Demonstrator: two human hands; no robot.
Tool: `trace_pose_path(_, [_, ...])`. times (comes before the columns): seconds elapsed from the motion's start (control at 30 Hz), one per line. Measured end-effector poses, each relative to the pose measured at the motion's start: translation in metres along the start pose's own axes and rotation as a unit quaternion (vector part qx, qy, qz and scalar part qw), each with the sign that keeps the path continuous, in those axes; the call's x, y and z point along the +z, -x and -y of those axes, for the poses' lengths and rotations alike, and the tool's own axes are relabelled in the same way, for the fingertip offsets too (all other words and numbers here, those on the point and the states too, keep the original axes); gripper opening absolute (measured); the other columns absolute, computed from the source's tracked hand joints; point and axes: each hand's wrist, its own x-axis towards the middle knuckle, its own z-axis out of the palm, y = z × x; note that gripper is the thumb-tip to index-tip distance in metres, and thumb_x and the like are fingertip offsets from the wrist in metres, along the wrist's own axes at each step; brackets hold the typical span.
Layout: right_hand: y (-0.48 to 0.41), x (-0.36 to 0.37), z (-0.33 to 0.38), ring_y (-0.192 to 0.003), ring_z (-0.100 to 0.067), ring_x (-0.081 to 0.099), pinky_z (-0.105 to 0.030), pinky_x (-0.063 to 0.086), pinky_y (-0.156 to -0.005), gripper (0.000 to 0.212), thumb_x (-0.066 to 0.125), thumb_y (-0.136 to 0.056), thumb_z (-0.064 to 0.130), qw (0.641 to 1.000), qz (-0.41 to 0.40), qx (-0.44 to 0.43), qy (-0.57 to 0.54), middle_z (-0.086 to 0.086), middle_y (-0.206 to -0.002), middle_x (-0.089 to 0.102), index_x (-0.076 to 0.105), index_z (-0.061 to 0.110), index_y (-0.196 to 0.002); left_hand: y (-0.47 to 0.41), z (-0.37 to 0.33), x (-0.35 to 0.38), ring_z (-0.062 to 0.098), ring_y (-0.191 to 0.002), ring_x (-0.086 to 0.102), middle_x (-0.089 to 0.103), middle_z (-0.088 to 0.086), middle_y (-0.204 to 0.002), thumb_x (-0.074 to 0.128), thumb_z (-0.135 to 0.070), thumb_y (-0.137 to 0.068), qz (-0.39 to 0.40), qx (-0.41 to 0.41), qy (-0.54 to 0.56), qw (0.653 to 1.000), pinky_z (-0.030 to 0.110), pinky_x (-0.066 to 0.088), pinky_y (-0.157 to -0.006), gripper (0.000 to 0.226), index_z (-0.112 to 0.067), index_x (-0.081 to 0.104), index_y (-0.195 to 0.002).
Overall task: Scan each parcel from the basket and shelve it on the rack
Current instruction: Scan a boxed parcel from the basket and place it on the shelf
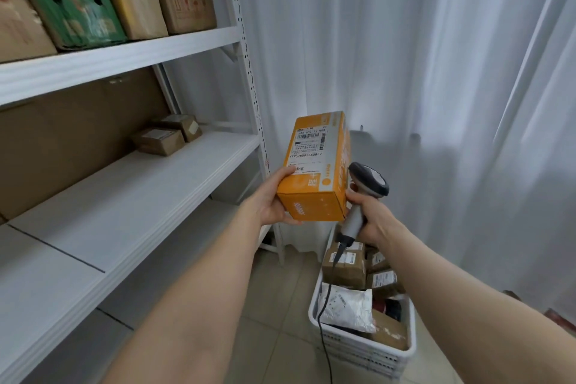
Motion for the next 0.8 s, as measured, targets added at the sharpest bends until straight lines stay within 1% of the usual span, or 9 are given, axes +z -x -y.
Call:
trace_pose_path(0.1, [0.005, -0.004, 0.004, -0.086, -0.025, 0.069, -0.040, 0.055, -0.078, 0.019, 0.064, -0.091, 0.012, 1.000, 0.013, -0.002, 0.025, -0.009, -0.099, 0.073, 0.061, 0.016, -0.109, 0.006, 0.003, 0.002, 0.034, -0.107, 0.062, 0.070, 0.012, -0.110, 0.076, -0.050, -0.065, -0.003, 0.001, -0.019, 1.000, 0.059, 0.049, -0.086, 0.064, -0.027, 0.057, -0.121])
trace_pose_path(0.17, [0.008, -0.003, 0.005, -0.084, -0.023, 0.065, -0.038, 0.051, -0.080, 0.023, 0.065, -0.091, 0.015, 0.998, 0.013, -0.022, 0.063, -0.008, -0.104, 0.070, 0.061, 0.012, -0.114, 0.010, 0.004, 0.007, 0.031, -0.107, 0.062, 0.068, 0.011, -0.111, 0.075, -0.047, -0.070, -0.030, 0.009, -0.043, 0.999, 0.056, 0.048, -0.088, 0.060, -0.026, 0.056, -0.122])
trace_pose_path(0.27, [0.010, 0.000, 0.010, -0.082, -0.020, 0.060, -0.038, 0.052, -0.089, 0.026, 0.071, -0.088, 0.017, 0.987, -0.059, -0.096, 0.114, -0.007, -0.094, 0.064, 0.061, 0.010, -0.111, 0.013, 0.011, 0.017, 0.029, -0.102, 0.060, 0.063, 0.009, -0.114, 0.070, -0.039, -0.079, -0.095, 0.030, -0.093, 0.991, 0.047, 0.050, -0.078, 0.057, -0.027, 0.050, -0.131])
trace_pose_path(0.33, [0.016, 0.002, 0.017, -0.070, -0.017, 0.058, -0.034, 0.054, -0.077, 0.018, 0.070, -0.088, 0.020, 0.985, -0.067, -0.110, 0.111, -0.006, -0.083, 0.063, 0.062, 0.011, -0.102, 0.015, 0.016, 0.020, 0.027, -0.096, 0.060, 0.061, 0.007, -0.115, 0.071, -0.033, -0.080, -0.138, 0.046, -0.109, 0.983, 0.040, 0.050, -0.068, 0.065, -0.028, 0.042, -0.138])
trace_pose_path(0.4, [0.024, 0.005, 0.025, -0.057, -0.015, 0.056, -0.029, 0.051, -0.058, 0.014, 0.068, -0.089, 0.019, 0.990, -0.035, -0.099, 0.100, -0.007, -0.072, 0.062, 0.061, 0.011, -0.098, 0.016, 0.023, 0.021, 0.024, -0.091, 0.059, 0.059, 0.005, -0.117, 0.073, -0.027, -0.078, -0.169, 0.055, -0.100, 0.979, 0.036, 0.048, -0.062, 0.073, -0.029, 0.036, -0.141])
trace_pose_path(0.47, [0.031, 0.009, 0.030, -0.049, -0.014, 0.053, -0.026, 0.048, -0.048, 0.011, 0.064, -0.089, 0.013, 0.991, 0.003, -0.089, 0.101, -0.006, -0.062, 0.059, 0.060, 0.009, -0.099, 0.016, 0.028, 0.023, 0.023, -0.086, 0.058, 0.056, 0.004, -0.118, 0.075, -0.023, -0.077, -0.182, 0.064, -0.087, 0.977, 0.034, 0.046, -0.057, 0.079, -0.029, 0.032, -0.143])
trace_pose_path(0.53, [0.037, 0.016, 0.032, -0.044, -0.013, 0.051, -0.023, 0.046, -0.044, 0.008, 0.060, -0.089, 0.009, 0.990, 0.038, -0.081, 0.113, -0.006, -0.056, 0.056, 0.059, 0.007, -0.097, 0.015, 0.034, 0.025, 0.021, -0.084, 0.056, 0.053, 0.004, -0.118, 0.076, -0.020, -0.077, -0.192, 0.071, -0.083, 0.975, 0.033, 0.045, -0.055, 0.082, -0.029, 0.030, -0.144])
trace_pose_path(0.6, [0.042, 0.022, 0.033, -0.043, -0.013, 0.049, -0.023, 0.045, -0.043, 0.008, 0.059, -0.089, 0.009, 0.987, 0.060, -0.074, 0.130, -0.006, -0.055, 0.056, 0.059, 0.005, -0.096, 0.014, 0.038, 0.027, 0.020, -0.083, 0.054, 0.052, 0.006, -0.125, 0.077, -0.019, -0.076, -0.198, 0.075, -0.078, 0.974, 0.032, 0.045, -0.055, 0.084, -0.028, 0.029, -0.144])
trace_pose_path(0.8, [0.049, 0.027, 0.034, -0.040, -0.013, 0.048, -0.021, 0.045, -0.043, 0.007, 0.058, -0.087, 0.009, 0.982, 0.065, -0.061, 0.169, -0.005, -0.052, 0.055, 0.058, 0.005, -0.093, 0.012, 0.049, 0.029, 0.021, -0.088, 0.053, 0.049, 0.008, -0.132, 0.076, -0.019, -0.077, -0.206, 0.073, -0.077, 0.973, 0.035, 0.046, -0.059, 0.083, -0.029, 0.028, -0.144])
